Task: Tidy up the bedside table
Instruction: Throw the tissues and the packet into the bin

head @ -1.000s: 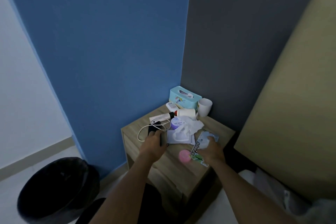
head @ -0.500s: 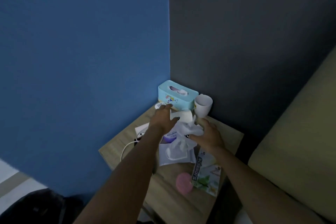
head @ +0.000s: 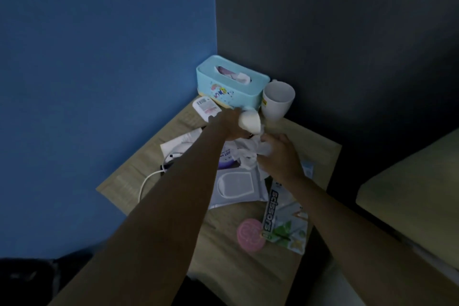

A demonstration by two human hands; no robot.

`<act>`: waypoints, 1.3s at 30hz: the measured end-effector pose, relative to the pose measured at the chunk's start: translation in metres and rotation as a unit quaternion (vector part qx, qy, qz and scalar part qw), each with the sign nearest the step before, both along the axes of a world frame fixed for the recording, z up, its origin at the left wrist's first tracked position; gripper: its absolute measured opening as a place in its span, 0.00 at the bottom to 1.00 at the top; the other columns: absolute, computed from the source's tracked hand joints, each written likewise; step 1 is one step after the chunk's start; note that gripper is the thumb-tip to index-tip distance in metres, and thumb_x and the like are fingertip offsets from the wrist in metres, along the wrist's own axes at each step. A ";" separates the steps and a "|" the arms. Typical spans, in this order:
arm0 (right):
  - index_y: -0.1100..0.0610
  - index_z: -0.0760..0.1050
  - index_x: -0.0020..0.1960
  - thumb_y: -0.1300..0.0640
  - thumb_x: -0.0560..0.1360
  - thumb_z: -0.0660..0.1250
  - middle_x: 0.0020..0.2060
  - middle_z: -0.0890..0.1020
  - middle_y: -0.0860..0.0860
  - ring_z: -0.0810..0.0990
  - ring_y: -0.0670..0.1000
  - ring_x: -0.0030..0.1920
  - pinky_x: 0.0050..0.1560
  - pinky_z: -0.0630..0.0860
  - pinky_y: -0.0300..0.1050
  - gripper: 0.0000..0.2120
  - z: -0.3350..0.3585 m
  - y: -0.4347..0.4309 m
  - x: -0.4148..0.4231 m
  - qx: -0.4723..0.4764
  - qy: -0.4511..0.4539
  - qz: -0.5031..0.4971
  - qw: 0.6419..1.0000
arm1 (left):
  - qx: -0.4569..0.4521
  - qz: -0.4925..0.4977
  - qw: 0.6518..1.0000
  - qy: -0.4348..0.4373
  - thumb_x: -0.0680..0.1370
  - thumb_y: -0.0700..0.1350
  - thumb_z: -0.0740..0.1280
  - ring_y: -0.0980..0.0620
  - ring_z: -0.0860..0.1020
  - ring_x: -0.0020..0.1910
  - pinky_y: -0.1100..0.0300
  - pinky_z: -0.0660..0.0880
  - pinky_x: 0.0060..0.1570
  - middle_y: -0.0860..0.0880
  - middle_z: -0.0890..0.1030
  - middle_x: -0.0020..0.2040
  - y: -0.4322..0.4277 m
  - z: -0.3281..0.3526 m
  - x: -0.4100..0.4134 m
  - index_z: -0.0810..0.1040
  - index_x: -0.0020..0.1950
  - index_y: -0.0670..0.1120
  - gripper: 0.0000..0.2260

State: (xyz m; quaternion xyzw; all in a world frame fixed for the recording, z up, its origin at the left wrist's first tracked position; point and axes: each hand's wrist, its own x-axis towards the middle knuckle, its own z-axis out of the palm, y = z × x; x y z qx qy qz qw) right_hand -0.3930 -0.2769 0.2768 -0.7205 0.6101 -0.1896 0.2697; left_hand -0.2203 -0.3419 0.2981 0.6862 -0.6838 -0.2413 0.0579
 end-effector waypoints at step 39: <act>0.55 0.76 0.59 0.59 0.71 0.66 0.54 0.82 0.54 0.80 0.57 0.54 0.46 0.72 0.42 0.16 0.087 0.284 0.213 0.017 -0.008 0.317 0.948 | -0.188 0.474 0.856 0.083 0.67 0.53 0.76 0.39 0.72 0.61 0.51 0.70 0.58 0.38 0.75 0.61 0.495 0.097 0.193 0.69 0.65 0.37 0.33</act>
